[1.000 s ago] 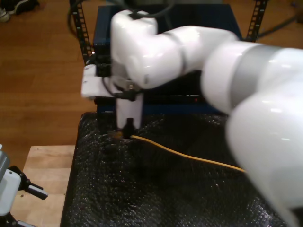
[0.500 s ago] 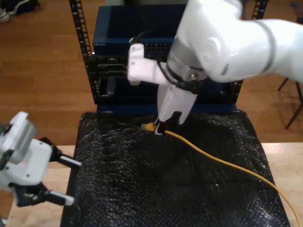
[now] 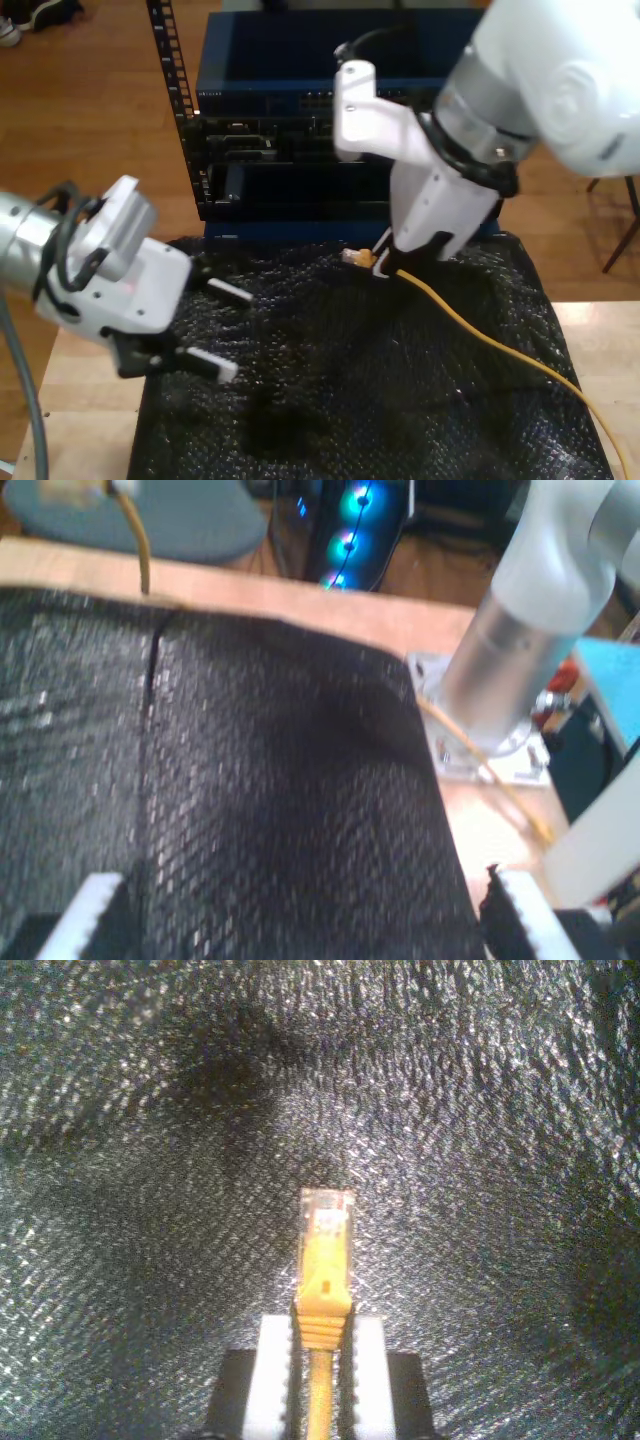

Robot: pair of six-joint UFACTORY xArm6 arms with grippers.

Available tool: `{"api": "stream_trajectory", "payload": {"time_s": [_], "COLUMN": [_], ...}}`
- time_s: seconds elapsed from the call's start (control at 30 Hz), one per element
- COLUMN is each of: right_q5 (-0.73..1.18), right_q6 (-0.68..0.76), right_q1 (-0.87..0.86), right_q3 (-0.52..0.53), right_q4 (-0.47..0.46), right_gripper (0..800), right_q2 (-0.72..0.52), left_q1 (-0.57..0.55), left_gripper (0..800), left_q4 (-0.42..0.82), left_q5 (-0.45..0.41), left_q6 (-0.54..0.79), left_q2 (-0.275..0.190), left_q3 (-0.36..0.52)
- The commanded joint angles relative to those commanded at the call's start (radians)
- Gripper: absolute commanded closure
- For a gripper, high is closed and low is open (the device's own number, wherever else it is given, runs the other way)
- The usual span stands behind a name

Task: Grab the cable and plug it in

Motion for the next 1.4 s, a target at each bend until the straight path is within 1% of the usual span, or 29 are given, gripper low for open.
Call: {"api": "stream_trajectory", "payload": {"time_s": [0.17,0.33,0.5,0.67,0.83,1.0,1.17,1.23,1.3,1.4], "right_q5": [0.041,0.044,0.044,0.044,0.044,0.044,0.043,0.041,0.041,0.040], "right_q6": [-0.035,-0.051,-0.051,-0.057,-0.055,-0.055,-0.055,-0.055,-0.055,-0.055], "right_q1": [-0.057,-0.075,-0.075,-0.077,-0.077,-0.075,-0.074,-0.072,-0.072,-0.071], "right_q3": [0.046,0.104,0.133,0.137,0.133,0.130,0.127,0.126,0.123,0.115], "right_q4": [0.040,0.061,0.064,0.084,0.089,0.100,0.109,0.109,0.109,0.109], "right_gripper": [797,797,797,797,797,797,797,797,797,797], "right_q2": [-0.055,-0.120,-0.124,-0.127,-0.126,-0.126,-0.124,-0.124,-0.123,-0.121], "left_q1": [-0.097,-0.189,-0.242,-0.272,-0.275,-0.313,-0.324,-0.324,-0.324,-0.324], "left_gripper": [0,0,0,0,0,0,10,31,36,78], "left_q4": [-0.037,-0.055,-0.115,-0.164,-0.166,-0.173,-0.175,-0.176,-0.175,-0.175], "left_q5": [-0.072,-0.118,-0.150,-0.164,-0.204,-0.212,-0.212,-0.212,-0.212,-0.212], "left_q6": [-0.040,-0.066,-0.066,-0.064,-0.068,-0.068,-0.066,-0.066,-0.066,-0.066], "left_q2": [0.000,0.000,0.000,0.003,0.015,0.014,0.012,0.014,0.014,0.015], "left_q3": [-0.002,-0.014,-0.017,-0.026,-0.044,-0.051,-0.051,-0.051,-0.051,-0.051]}}
